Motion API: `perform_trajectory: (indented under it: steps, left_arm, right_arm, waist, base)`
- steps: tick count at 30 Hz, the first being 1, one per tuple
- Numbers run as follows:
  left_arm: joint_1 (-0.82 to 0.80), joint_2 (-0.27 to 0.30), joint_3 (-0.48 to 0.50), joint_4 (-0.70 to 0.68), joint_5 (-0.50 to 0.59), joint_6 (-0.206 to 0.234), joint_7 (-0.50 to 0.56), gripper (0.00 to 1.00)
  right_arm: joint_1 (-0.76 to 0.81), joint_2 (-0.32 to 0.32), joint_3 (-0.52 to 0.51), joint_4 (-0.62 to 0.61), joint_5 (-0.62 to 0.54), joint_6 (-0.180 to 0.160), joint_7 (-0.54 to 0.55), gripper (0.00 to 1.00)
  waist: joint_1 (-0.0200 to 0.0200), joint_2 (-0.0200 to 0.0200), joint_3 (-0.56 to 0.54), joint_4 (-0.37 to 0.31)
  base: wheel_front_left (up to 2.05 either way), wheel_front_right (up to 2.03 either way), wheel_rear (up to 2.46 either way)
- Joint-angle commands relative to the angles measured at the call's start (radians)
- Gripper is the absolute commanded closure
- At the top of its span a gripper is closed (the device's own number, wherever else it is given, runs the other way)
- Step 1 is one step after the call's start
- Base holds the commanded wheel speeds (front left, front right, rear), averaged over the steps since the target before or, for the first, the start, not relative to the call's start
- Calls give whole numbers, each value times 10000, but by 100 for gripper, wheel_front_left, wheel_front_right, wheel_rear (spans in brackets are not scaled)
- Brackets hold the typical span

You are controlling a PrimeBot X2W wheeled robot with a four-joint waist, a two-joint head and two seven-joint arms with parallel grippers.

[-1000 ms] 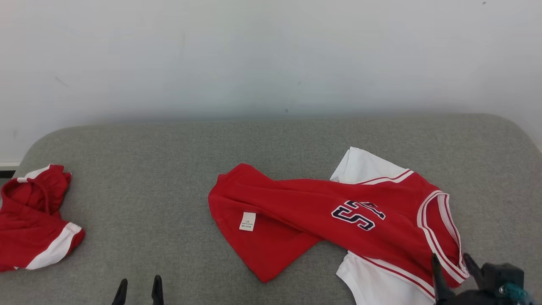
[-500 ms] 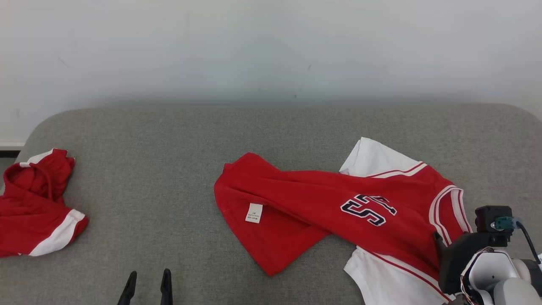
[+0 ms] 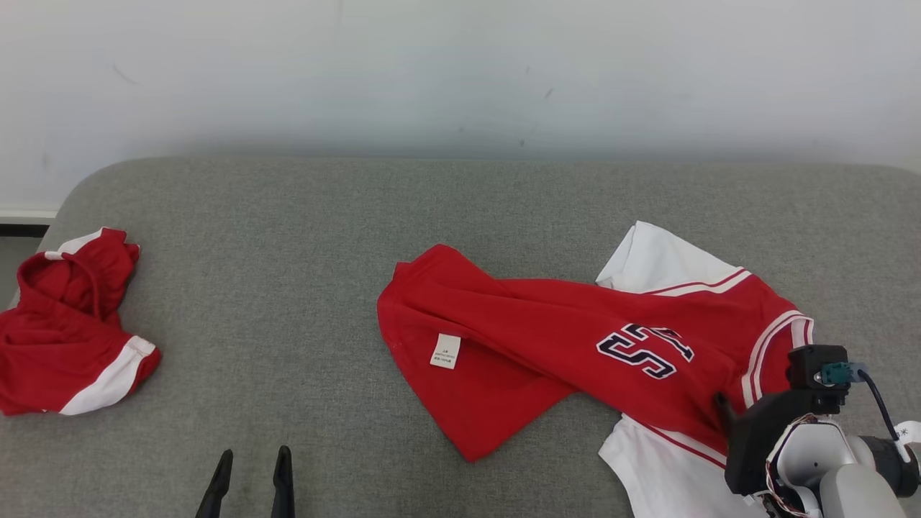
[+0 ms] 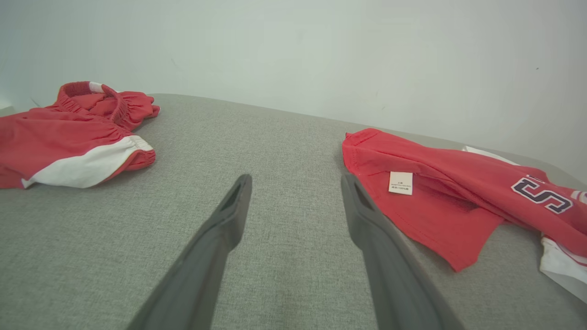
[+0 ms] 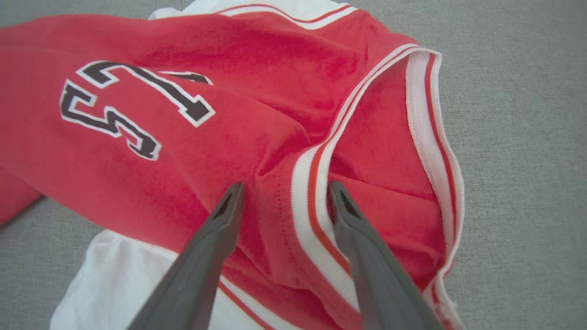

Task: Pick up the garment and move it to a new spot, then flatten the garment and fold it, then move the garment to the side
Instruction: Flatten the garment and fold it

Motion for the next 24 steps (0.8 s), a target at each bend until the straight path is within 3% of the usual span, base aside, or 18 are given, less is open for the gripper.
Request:
perform_trajectory:
  steps: [1,2,3,4,5,6,7,15,24]
  left_arm:
    - [-48,-8,16,19,-47,-14,-33,0]
    - [-47,-8,28,12,-49,-14,-33,0]
    - [-49,-8,42,2,-47,-15,-33,0]
    - [-52,-8,52,-3,-55,-15,-33,0]
    - [-59,-9,51,-13,-69,-15,-33,0]
    - [-60,-9,51,-23,-64,-15,-33,0]
    - [-59,-9,52,-30,-60,-15,-33,0]
    - [-299,-7,1,-92,-36,-15,-33,0]
    - [-768,-8,-241,-262,73,-4,-33,0]
  right_arm:
    - [73,-14,41,-31,55,6,-66,13]
    - [90,-17,96,-57,93,6,-143,41]
    - [108,-27,141,-78,96,6,-206,51]
    - [122,-34,178,-97,101,6,-246,53]
    - [117,-36,188,-136,116,6,-357,64]
    - [111,-40,202,-144,112,6,-401,77]
    - [98,-37,213,-139,129,6,-430,100]
    - [-1080,-195,-393,-127,-114,6,-1274,100]
    - [-3625,-785,-839,996,-321,6,-1758,100]
  waist:
    - [-2,0,-10,-13]
    - [-2,0,-16,-24]
    - [-2,0,-21,-36]
    - [-2,0,-23,-49]
    - [-2,0,-21,-61]
    - [-2,0,-20,-74]
    - [-2,0,-14,-87]
    - [-2,0,360,8]
    - [-2,0,1185,585]
  base:
    - [0,0,0]
    - [0,0,0]
    - [0,0,0]
    - [0,0,0]
    - [0,0,0]
    - [0,0,0]
    - [0,0,0]
    - [0,0,0]
    - [0,0,0]
